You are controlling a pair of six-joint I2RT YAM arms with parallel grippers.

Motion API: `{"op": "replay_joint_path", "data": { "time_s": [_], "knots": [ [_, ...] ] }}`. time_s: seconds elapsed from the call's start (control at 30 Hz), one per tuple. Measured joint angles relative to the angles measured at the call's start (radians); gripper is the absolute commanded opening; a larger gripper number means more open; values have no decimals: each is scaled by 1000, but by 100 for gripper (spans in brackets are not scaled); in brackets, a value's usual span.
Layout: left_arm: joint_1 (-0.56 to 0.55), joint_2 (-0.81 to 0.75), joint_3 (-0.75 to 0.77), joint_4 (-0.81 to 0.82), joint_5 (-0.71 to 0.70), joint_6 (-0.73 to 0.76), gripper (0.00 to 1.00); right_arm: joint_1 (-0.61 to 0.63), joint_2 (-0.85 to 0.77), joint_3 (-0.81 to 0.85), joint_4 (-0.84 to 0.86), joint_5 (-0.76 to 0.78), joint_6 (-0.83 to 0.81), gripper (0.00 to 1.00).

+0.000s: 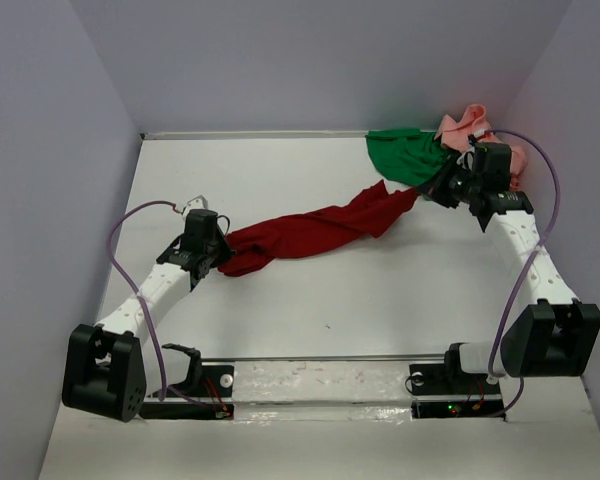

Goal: Fold and stack the t-shirts

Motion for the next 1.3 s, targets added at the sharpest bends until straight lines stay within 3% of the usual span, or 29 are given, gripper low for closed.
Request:
{"op": "replay_joint_path", "data": {
  "time_s": [0.17, 0.23, 0.27, 0.3, 0.43, 0.7, 1.07, 1.3],
  "knots": [
    [0, 3, 0, -3, -1, 2, 6, 0, -10, -8, -33, -15, -14, 0],
    [0, 4, 2, -7, -6, 2, 11, 0, -41, -40, -45, -24, -24, 0],
    [0, 6, 5, -9, -11, 3, 21, 0, -57, -55, -51, -26, -27, 0],
    [0, 9, 7, -12, -18, 2, 46, 0, -74, -68, -55, -27, -29, 0],
    [0, 35, 23, -19, -56, -1, 75, 0, -175, -145, -95, -35, -39, 0],
    [-34, 77, 81, 50, -6, 41, 76, 0, -222, -217, -110, -57, -57, 0],
    [-282, 456, 509, 180, 109, 328, 77, 0, -212, -257, -106, -94, -72, 0],
    [-414, 671, 760, 75, 117, 579, 77, 0, -197, -257, -93, -115, -73, 0]
  ]
}}
